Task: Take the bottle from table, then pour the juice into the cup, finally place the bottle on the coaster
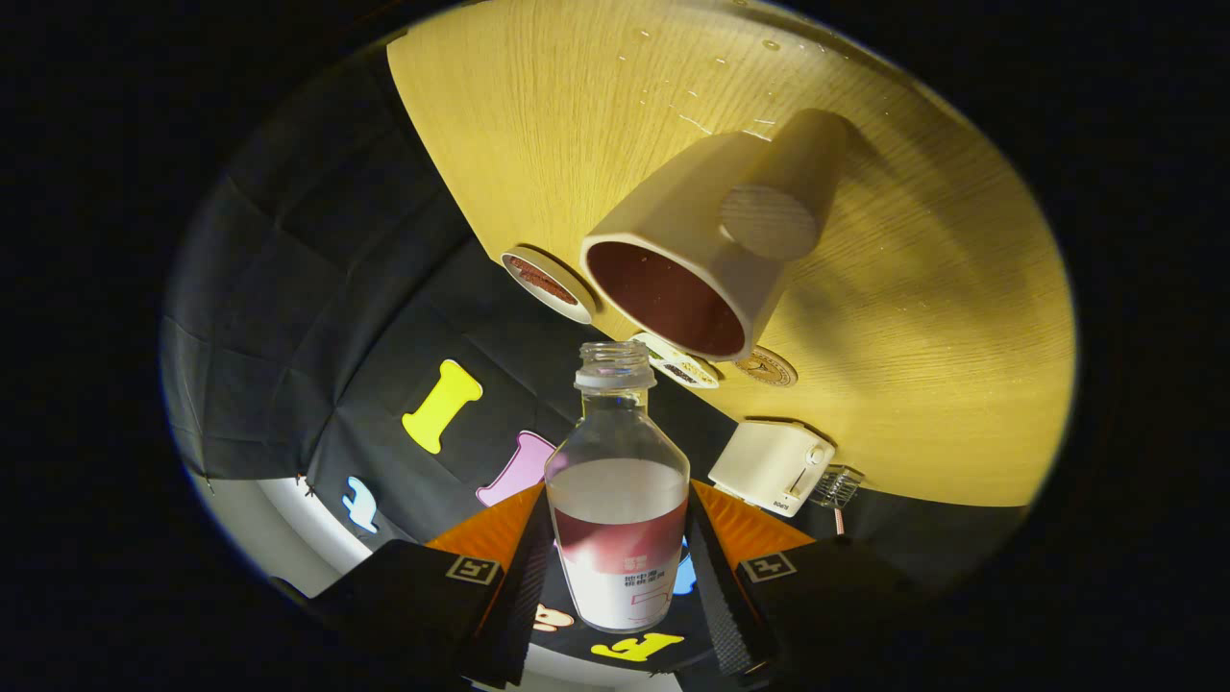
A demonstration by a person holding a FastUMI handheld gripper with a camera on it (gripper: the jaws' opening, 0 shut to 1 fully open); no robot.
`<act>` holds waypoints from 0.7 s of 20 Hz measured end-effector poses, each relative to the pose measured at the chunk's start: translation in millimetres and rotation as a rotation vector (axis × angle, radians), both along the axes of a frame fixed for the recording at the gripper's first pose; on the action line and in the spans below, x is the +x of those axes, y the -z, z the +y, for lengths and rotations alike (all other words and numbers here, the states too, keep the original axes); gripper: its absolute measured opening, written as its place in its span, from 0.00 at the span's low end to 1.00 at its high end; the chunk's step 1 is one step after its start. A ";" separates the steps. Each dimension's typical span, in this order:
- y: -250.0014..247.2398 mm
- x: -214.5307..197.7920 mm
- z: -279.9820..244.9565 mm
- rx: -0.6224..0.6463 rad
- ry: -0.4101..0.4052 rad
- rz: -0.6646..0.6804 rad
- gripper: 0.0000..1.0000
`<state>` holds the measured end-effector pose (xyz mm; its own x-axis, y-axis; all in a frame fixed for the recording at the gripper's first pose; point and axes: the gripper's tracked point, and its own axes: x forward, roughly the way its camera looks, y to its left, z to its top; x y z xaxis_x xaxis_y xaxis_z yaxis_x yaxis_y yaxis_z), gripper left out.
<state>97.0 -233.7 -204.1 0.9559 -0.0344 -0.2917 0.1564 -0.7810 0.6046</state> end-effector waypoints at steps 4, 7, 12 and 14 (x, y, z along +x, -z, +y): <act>9.1 -1.5 6.1 -0.082 -0.023 0.017 0.75; 21.0 -2.3 4.2 -0.174 -0.002 0.043 0.75; 33.4 -5.1 22.5 -0.521 -0.080 0.051 0.75; 22.0 -2.3 21.2 -0.638 -0.083 0.030 0.75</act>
